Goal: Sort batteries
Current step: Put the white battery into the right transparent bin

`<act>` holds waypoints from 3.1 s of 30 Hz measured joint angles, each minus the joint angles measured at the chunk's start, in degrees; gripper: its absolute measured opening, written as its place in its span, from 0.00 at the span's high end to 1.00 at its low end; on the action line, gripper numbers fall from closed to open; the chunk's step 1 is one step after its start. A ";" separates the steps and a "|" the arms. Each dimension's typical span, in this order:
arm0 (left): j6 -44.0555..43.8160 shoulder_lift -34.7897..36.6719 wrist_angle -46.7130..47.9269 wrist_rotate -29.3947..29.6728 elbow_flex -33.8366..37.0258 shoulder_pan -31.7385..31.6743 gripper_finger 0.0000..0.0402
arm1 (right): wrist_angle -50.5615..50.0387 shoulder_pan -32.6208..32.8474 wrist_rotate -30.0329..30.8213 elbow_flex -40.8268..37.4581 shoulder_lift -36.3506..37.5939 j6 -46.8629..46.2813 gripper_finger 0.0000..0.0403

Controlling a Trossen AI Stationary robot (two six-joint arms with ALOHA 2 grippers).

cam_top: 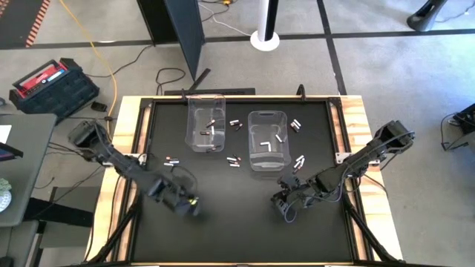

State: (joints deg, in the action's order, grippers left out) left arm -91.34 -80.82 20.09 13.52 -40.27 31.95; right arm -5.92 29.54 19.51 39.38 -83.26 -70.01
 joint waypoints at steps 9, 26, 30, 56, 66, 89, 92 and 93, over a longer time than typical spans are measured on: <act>25.67 0.00 -13.16 -1.71 -5.82 -17.50 0.89 | -0.04 0.24 0.02 0.00 0.00 0.04 0.70; 69.60 -16.81 10.01 -19.18 -51.69 -46.73 0.89 | 0.33 1.51 0.02 0.00 0.00 -2.98 0.70; 77.74 -27.15 15.96 -22.12 -65.12 -48.55 0.89 | 0.30 0.94 0.02 0.00 0.00 -5.71 0.70; 95.13 -59.89 32.85 -24.80 -91.17 -48.27 0.86 | -0.28 -3.17 0.15 0.00 0.00 -11.17 0.70; 95.26 -59.89 32.85 -24.64 -91.17 -48.27 0.71 | -0.28 -3.02 0.15 0.00 0.00 -11.15 0.70; 84.12 -43.52 39.13 -22.27 -93.15 -47.37 0.70 | -41.46 15.49 0.12 0.07 18.84 -39.86 0.80; 81.95 -39.22 39.39 -16.58 -89.41 -44.69 0.70 | -47.13 17.70 0.13 0.07 20.47 -45.00 0.80; 80.94 -37.54 38.58 -14.14 -87.30 -43.67 0.70 | -48.18 18.11 0.13 0.07 20.87 -45.58 0.80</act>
State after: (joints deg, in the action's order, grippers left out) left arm -10.40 -118.36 58.66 -0.62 -127.57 -11.72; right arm -54.10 47.65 19.64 39.44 -62.39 -115.59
